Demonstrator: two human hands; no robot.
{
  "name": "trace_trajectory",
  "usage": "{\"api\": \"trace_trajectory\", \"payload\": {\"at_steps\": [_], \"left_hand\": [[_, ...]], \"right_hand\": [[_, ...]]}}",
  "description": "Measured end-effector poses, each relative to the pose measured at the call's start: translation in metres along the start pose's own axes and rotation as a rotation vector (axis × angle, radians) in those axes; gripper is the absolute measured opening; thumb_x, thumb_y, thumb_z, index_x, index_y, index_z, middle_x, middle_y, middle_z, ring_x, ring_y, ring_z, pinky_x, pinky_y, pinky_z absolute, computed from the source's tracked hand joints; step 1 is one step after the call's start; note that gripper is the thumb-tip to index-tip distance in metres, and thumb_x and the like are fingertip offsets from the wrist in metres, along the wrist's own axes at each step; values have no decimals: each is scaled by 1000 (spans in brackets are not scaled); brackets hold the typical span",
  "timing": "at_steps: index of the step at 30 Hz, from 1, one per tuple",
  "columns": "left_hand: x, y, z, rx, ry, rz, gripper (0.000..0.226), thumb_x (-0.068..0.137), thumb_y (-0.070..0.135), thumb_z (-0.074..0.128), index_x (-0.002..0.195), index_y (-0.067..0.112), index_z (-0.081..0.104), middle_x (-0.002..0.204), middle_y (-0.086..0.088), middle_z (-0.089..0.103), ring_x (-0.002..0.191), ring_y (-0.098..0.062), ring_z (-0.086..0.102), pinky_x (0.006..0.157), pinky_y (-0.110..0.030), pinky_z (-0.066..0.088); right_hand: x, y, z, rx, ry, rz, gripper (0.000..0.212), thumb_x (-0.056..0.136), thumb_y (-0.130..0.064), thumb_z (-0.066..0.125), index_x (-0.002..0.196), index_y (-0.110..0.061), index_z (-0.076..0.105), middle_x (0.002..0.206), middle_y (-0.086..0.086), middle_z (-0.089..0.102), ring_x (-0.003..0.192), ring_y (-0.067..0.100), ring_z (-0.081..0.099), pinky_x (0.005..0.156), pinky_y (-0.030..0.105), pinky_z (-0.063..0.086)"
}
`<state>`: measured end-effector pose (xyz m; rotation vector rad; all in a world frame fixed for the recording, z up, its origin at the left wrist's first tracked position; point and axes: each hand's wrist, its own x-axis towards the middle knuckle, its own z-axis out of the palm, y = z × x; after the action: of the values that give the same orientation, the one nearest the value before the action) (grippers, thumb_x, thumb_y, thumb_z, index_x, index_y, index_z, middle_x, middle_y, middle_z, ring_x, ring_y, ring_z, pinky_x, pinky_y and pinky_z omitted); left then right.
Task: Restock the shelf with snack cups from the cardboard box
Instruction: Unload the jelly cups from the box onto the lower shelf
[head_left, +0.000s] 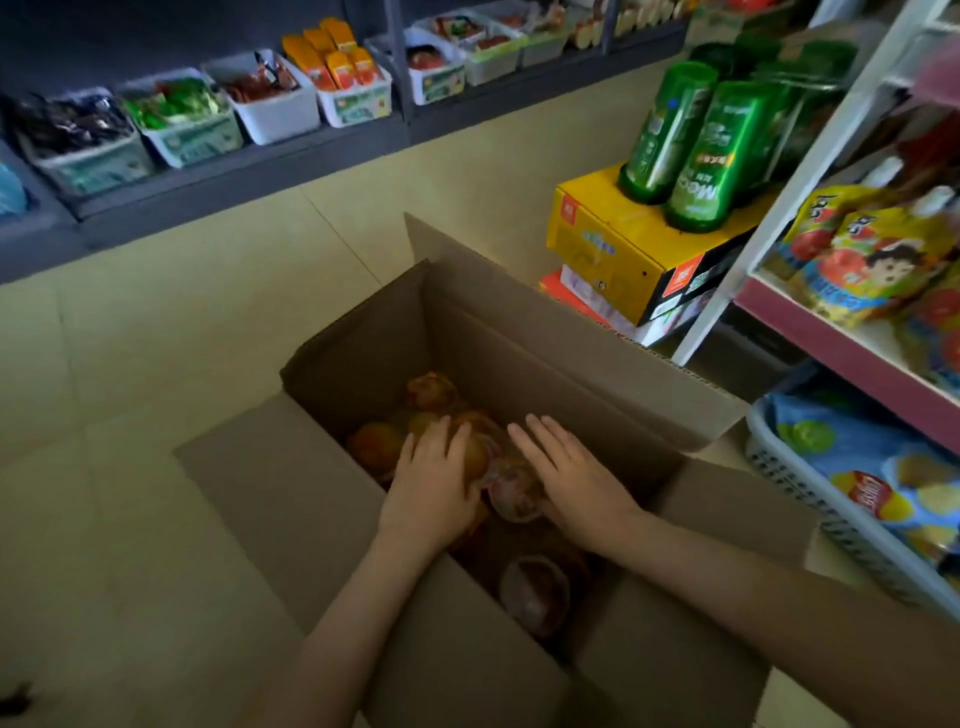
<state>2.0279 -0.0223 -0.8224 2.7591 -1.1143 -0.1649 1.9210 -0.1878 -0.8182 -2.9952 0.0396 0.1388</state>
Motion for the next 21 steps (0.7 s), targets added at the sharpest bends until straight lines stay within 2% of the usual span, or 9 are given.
{"api": "trace_trajectory", "payload": {"at_steps": [4, 7, 11, 14, 17, 19, 21], "left_hand": [[30, 4, 6, 148, -306, -62, 82, 90, 46, 49, 150, 25, -2, 158, -10, 2, 145, -29, 2, 115, -52, 1], [51, -1, 13, 232, -503, -147, 92, 89, 52, 51, 149, 24, -13, 158, -8, -11, 145, -29, -9, 114, -54, -6], [51, -10, 26, 240, -596, -278, 86, 94, 38, 42, 146, 15, -22, 155, -4, -24, 143, -22, -21, 112, -52, -13], [54, -14, 26, 189, -620, -364, 81, 95, 21, 38, 143, 10, -26, 153, -5, -29, 141, -21, -24, 112, -48, -14], [54, -15, 28, 203, -637, -358, 76, 96, 15, 34, 143, 7, -25, 152, -7, -29, 142, -23, -23, 113, -45, -12], [52, -14, 30, 219, -619, -331, 70, 98, 16, 28, 144, 6, -23, 153, -8, -28, 142, -22, -22, 113, -43, -11], [52, -14, 32, 236, -597, -309, 66, 98, 16, 24, 144, 6, -22, 154, -7, -26, 142, -22, -21, 114, -42, -11]], "right_hand": [[52, -7, 12, 176, -44, 181, 93, 92, -20, 56, 148, -22, -17, 159, 5, -7, 146, 23, -7, 118, 33, 5], [84, -13, 32, 246, -148, 252, 99, 88, -21, 63, 149, -22, -14, 159, 5, -7, 146, 23, -6, 120, 38, 8], [113, -28, 57, 258, -265, 221, 92, 90, -15, 59, 150, -19, -11, 159, 6, -8, 146, 24, -8, 118, 38, 5], [134, -36, 72, 187, -381, 155, 81, 94, -21, 50, 151, -16, -9, 159, 6, -8, 146, 25, -8, 118, 40, 2], [146, -41, 82, 96, -441, 135, 68, 97, -25, 42, 151, -16, 2, 157, 10, 6, 144, 32, 5, 117, 46, 13], [146, -40, 84, 43, -422, 130, 62, 98, -23, 39, 151, -17, 6, 154, 10, 13, 141, 33, 14, 115, 45, 18], [145, -38, 84, 18, -414, 116, 62, 99, -22, 38, 151, -18, 6, 154, 10, 14, 141, 33, 15, 114, 44, 19]]}}
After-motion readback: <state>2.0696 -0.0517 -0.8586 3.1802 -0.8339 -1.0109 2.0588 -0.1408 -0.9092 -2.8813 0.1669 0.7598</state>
